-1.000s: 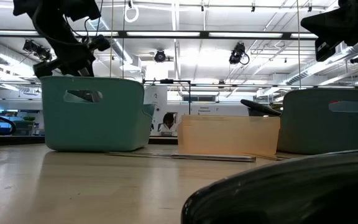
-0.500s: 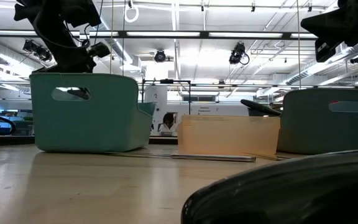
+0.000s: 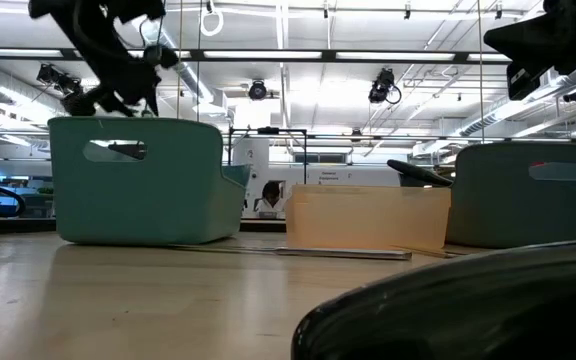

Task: Pick & Place Kitchen Items
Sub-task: Put the black spatula into the green bin, then put the left silver knife into the orange bin

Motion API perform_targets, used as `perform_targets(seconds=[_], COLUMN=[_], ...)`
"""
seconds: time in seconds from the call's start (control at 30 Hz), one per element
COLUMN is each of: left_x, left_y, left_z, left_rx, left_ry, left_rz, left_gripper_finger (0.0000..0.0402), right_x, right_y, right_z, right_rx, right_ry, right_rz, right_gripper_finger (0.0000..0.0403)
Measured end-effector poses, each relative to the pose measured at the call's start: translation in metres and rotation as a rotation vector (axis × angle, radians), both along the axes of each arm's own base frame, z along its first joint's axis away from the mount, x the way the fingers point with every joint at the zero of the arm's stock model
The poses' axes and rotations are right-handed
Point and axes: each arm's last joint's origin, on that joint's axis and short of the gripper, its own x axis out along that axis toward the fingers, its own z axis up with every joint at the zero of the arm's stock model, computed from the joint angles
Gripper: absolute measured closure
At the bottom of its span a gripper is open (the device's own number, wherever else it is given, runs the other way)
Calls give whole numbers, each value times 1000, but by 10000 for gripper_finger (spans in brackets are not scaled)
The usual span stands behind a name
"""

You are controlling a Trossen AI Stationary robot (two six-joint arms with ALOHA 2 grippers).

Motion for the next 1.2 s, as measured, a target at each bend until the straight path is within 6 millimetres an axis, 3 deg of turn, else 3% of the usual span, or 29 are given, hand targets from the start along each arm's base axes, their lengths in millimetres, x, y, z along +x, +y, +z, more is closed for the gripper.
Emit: perform_targets(seconds=[0.13,0.23,0.4,0.57,0.7,0.87,1.2], left_x=[-3,-13,-42,-72,-91,-108,-80], left_y=[-3,-11,-29,-33,-39,-43,-42], left_z=[25,51,93,118,120,112,53], left_rx=[-2,-91,-724,-866,-1096,-1206,-1369], left_ry=[-104,-293,-783,-1234,-1437,-1602,-1778], left_rz=[13,14,-82,19,62,-14,-216], left_gripper_finger=[249,253,282,336,390,396,399], right_x=[0,0,0,0,0,0,0], right_y=[0,0,0,0,0,0,0], right_z=[0,-1,-1,-2,-2,-2,-1], right_rx=[3,2,0,-6,-7,-7,-5], right_ry=[2,6,12,19,21,21,11], right_rz=[0,0,0,0,0,-1,0], right_gripper_finger=[396,396,396,396,396,396,396])
